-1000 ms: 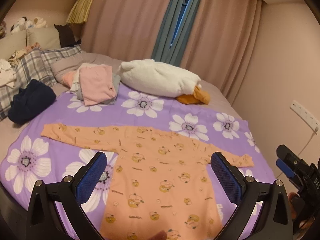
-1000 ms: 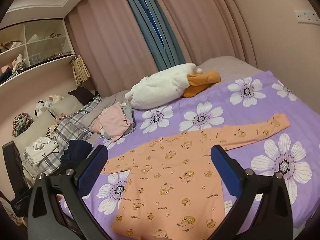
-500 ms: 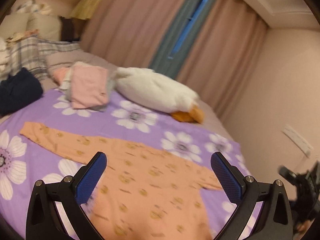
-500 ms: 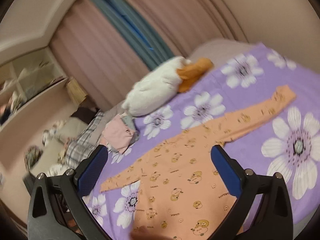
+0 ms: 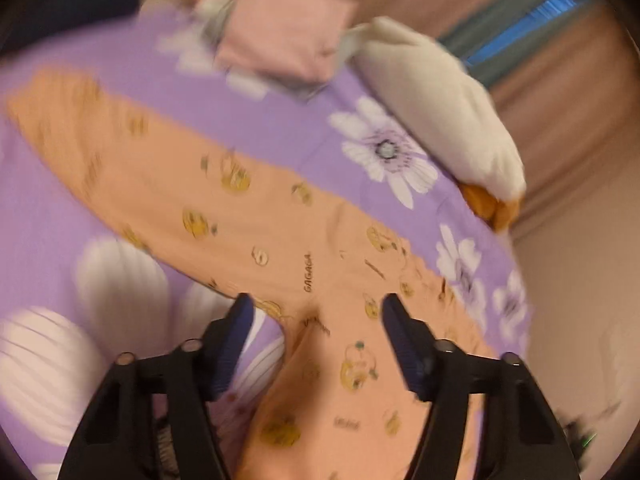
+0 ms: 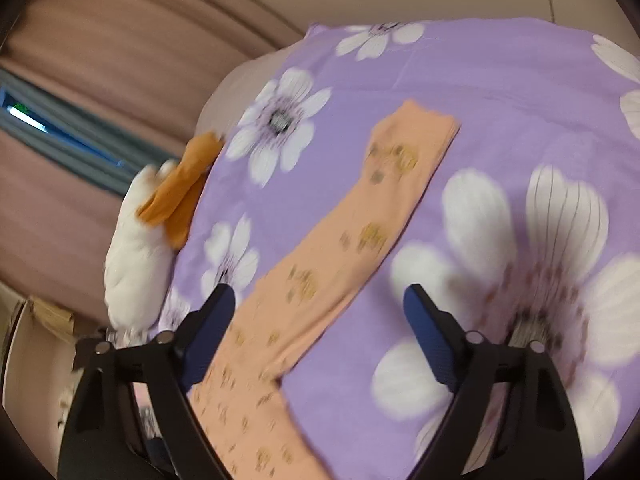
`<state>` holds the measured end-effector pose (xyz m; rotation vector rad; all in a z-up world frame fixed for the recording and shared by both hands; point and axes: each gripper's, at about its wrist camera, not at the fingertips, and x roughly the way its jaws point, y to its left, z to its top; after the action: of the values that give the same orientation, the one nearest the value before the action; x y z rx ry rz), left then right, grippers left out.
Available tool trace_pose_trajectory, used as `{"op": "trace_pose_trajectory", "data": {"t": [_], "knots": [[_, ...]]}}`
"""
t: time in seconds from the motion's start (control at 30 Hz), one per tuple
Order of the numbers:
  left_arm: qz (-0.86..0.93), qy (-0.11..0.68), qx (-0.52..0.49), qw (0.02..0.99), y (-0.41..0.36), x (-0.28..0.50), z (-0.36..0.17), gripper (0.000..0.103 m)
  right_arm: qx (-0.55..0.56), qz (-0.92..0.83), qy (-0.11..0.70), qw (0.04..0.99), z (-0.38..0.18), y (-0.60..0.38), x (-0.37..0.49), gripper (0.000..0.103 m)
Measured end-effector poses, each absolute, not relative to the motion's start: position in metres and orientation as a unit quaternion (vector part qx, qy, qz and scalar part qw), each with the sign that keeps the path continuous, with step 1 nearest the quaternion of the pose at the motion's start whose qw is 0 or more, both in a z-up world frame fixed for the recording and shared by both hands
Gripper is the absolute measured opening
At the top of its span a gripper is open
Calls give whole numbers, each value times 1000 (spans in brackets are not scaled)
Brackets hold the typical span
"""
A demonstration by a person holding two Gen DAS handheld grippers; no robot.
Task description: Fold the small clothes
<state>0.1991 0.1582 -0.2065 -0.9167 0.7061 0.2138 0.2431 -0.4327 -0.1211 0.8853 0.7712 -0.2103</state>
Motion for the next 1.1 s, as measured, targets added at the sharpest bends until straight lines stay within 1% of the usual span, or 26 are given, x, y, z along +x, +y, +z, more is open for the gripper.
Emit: {"op": "trace_pose_trajectory", "data": {"t": [0.07, 0.1, 0.17, 0.23, 0.27, 0.4, 0.47, 0.5, 0.57, 0.6, 0.63, 0.7, 0.73, 0.77, 0.8, 0.83, 0.87, 0.93, 1.0, 1.07, 1.1], "knots": [[104, 337, -474, 807, 152, 200, -229, 62, 397, -117, 371, 831, -124, -447, 250, 81], [102, 349, -470, 804, 146, 202, -237, 62, 389, -128, 375, 831, -125, -453, 252, 80], [113, 365, -403, 832, 131, 206, -225, 62, 377, -148, 371, 836, -131, -465, 253, 78], [105, 390, -361, 840, 122, 210, -214, 62, 389, -157, 376, 827, -138, -477, 259, 78], [87, 400, -360, 839, 120, 210, -215, 62, 403, -155, 376, 820, -141, -487, 263, 78], [11, 401, -411, 818, 122, 204, -226, 62, 405, -185, 385, 809, -149, -511, 268, 79], [1, 415, -414, 810, 122, 207, -230, 61, 414, -203, 395, 794, -160, -525, 267, 79], [1, 419, -414, 808, 123, 209, -230, 60, 425, -199, 399, 788, -167, -532, 269, 79], [-2, 424, -425, 800, 126, 206, -233, 54, 457, -188, 397, 773, -183, -544, 272, 77], [-4, 427, -428, 796, 129, 211, -235, 52, 473, -182, 377, 775, -185, -549, 271, 77], [-4, 429, -429, 795, 130, 212, -236, 49, 488, -170, 351, 781, -186, -554, 272, 75], [6, 436, -425, 793, 132, 211, -240, 43, 500, -142, 334, 786, -191, -560, 281, 72], [5, 440, -406, 801, 130, 211, -240, 39, 496, -132, 333, 791, -196, -561, 289, 64], [4, 443, -393, 806, 128, 211, -239, 38, 492, -132, 334, 793, -200, -562, 295, 45], [4, 439, -389, 810, 127, 209, -240, 38, 488, -140, 341, 791, -206, -563, 301, 35], [8, 434, -391, 811, 126, 207, -241, 38, 484, -150, 346, 789, -210, -563, 304, 16], [12, 433, -395, 810, 128, 208, -243, 38, 486, -159, 346, 787, -214, -565, 306, 6], [18, 430, -410, 804, 131, 209, -245, 38, 504, -149, 340, 780, -221, -570, 305, 4], [16, 429, -418, 801, 134, 210, -247, 38, 518, -142, 337, 773, -222, -573, 304, 3], [12, 433, -414, 800, 135, 211, -247, 38, 507, -154, 350, 773, -213, -569, 305, 8], [12, 433, -414, 801, 135, 212, -247, 38, 487, -162, 359, 780, -204, -564, 306, 8]]}}
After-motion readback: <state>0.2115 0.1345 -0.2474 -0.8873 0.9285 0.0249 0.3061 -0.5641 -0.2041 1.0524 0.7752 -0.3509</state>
